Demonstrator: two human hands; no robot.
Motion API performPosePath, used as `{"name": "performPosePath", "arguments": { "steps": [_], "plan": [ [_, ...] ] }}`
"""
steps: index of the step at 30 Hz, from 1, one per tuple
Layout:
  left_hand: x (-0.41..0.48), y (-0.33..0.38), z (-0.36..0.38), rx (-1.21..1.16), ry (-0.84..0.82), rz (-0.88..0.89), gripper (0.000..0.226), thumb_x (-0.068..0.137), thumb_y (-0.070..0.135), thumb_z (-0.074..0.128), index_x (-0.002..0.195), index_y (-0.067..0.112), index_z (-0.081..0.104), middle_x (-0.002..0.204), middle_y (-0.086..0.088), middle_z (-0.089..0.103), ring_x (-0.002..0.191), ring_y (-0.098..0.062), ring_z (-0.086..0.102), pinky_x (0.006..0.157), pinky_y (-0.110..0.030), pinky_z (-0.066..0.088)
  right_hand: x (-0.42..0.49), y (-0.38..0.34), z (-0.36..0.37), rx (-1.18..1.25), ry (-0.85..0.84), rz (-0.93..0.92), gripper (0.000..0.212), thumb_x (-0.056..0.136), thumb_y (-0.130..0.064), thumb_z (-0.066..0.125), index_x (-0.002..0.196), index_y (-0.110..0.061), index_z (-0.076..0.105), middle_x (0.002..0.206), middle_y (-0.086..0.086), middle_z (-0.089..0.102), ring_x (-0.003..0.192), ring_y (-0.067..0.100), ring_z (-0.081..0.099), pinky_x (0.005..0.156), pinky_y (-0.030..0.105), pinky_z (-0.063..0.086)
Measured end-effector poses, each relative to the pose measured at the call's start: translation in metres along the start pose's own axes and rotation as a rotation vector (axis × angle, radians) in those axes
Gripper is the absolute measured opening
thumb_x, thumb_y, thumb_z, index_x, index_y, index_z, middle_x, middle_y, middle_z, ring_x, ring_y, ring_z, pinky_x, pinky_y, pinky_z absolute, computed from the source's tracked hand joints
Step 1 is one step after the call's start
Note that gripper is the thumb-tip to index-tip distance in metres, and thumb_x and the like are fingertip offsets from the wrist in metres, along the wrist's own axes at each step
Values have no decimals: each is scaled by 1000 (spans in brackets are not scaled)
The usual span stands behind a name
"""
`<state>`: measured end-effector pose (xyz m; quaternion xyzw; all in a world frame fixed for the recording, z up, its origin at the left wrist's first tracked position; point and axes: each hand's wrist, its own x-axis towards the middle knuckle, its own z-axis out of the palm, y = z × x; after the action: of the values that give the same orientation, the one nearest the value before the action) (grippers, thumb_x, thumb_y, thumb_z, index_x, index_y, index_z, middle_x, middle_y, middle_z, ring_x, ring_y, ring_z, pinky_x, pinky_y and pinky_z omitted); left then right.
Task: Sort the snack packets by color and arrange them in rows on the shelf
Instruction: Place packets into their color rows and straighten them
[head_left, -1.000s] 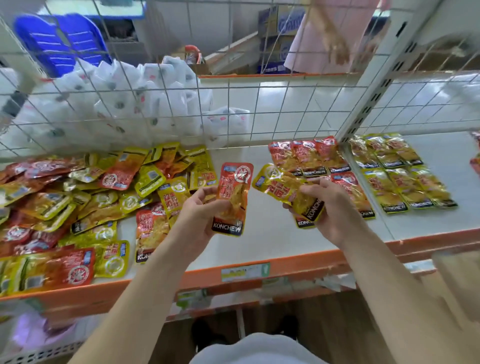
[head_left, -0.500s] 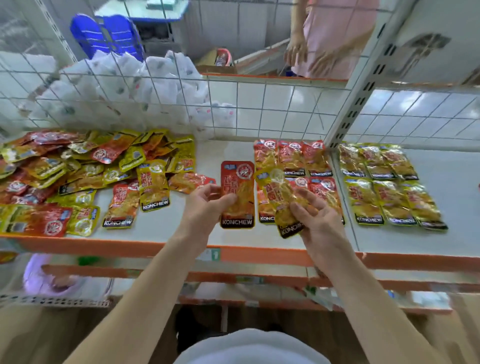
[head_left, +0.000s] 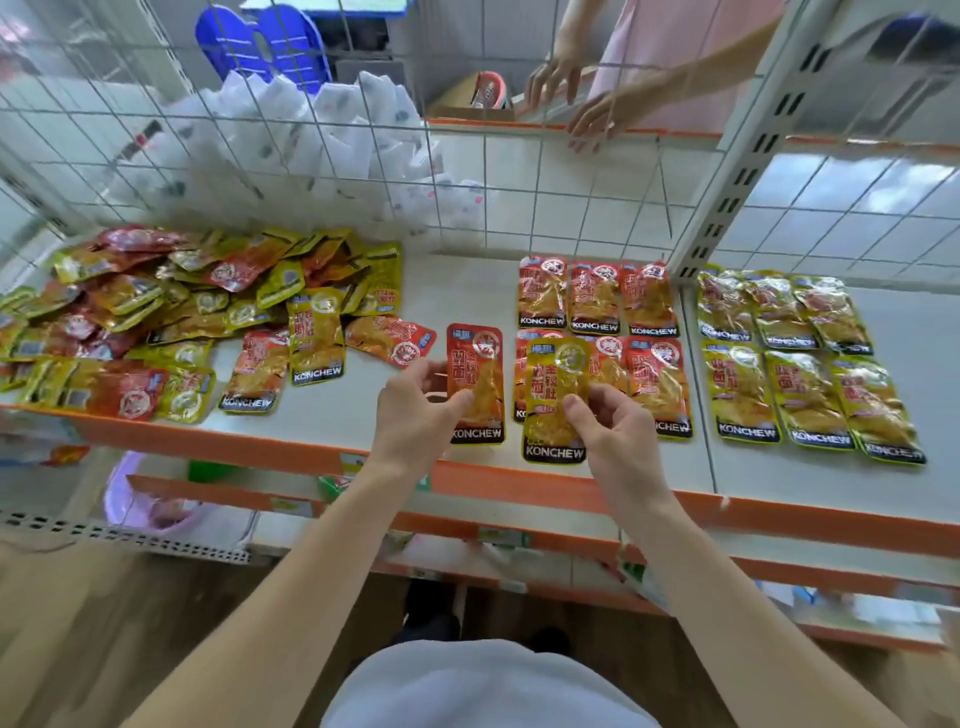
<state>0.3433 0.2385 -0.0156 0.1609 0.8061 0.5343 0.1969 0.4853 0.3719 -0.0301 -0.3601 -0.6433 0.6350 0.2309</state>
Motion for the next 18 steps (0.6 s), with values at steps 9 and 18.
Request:
{"name": "performPosePath", "arguments": {
  "steps": [9,18],
  "plan": [
    [29,-34,9,669,23,517,36,89,27,71,120,11,64,125,-8,58,117,-28,53,98,-34,34,12,8,16,-90,124,-122,5,97,-17,64,96,-15,68,75,-4,67,63,6,58,57,20,47],
    [52,-32,16,798,-140,568,41,92,26,65,130,12,64,140,-7,59,127,-29,54,110,-45,41,19,17,23,-210,181,-159,8,96,-20,65,98,-14,71,77,-7,68,68,8,62,59,20,50]
  ]
}}
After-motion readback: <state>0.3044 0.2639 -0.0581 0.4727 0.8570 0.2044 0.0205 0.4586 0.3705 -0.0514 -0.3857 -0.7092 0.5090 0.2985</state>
